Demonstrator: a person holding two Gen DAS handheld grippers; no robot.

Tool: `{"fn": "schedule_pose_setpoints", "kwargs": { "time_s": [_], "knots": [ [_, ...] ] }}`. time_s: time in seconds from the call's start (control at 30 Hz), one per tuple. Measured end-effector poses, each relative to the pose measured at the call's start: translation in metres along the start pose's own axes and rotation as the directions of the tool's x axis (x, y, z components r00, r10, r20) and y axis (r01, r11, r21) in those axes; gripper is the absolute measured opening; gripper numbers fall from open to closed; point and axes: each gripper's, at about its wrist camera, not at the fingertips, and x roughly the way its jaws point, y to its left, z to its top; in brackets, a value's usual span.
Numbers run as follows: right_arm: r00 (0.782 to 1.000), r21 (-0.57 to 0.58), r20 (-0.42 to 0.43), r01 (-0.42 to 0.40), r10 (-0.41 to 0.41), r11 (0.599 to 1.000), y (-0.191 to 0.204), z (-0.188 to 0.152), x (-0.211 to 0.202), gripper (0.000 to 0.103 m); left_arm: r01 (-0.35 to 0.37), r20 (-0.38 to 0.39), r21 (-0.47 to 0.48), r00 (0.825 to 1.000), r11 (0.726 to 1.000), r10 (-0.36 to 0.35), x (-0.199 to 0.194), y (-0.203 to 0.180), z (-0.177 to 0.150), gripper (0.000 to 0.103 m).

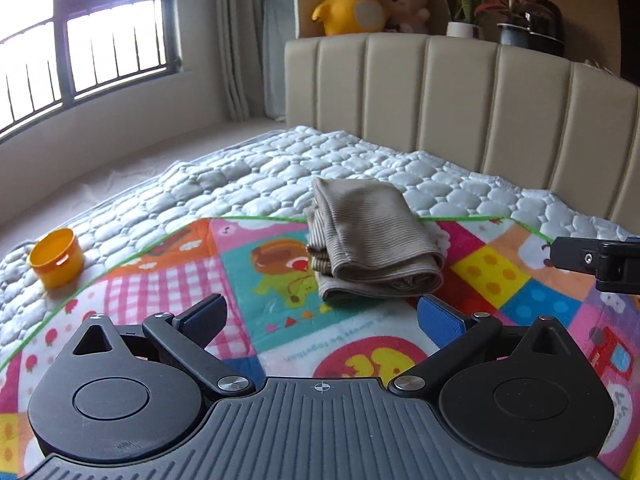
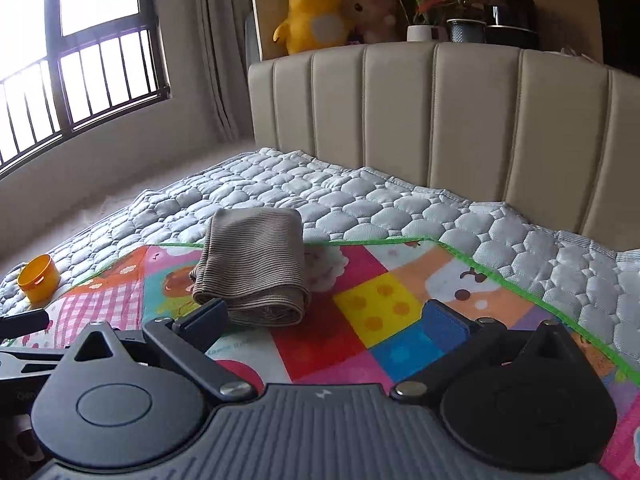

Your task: Fold clothes

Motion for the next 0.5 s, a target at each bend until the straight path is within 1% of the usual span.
{"fn": "schedule_pose_setpoints", "kwargs": {
  "time_s": [0.13,0.2,0.3,0.5],
  "knots": [
    [0.999,-0.055,-0.031,0.013,-0.015,0.998,0.004,-0.006,0.014,0.103,0.017,-0.041,-0.017,0.999,1.0,-0.018,0.01,0.0,-0.002,0.103],
    [0.998,-0.073,-0.052,0.022,-0.026,0.997,0.005,-0.009,0.021,0.103,0.014,-0.046,-0.025,0.999,1.0,-0.015,0.011,0.001,-0.002,0.103],
    [0.998,-0.066,-0.066,0.009,-0.013,0.998,0.004,-0.011,0.023,0.103,0.02,-0.062,-0.037,0.998,0.999,-0.022,0.017,0.004,-0.001,0.103],
    [0.999,-0.089,-0.052,0.001,-0.005,0.996,0.009,-0.01,0.018,0.103,0.017,-0.095,-0.061,0.995,0.998,-0.022,0.022,0.008,-0.002,0.103]
  ]
}}
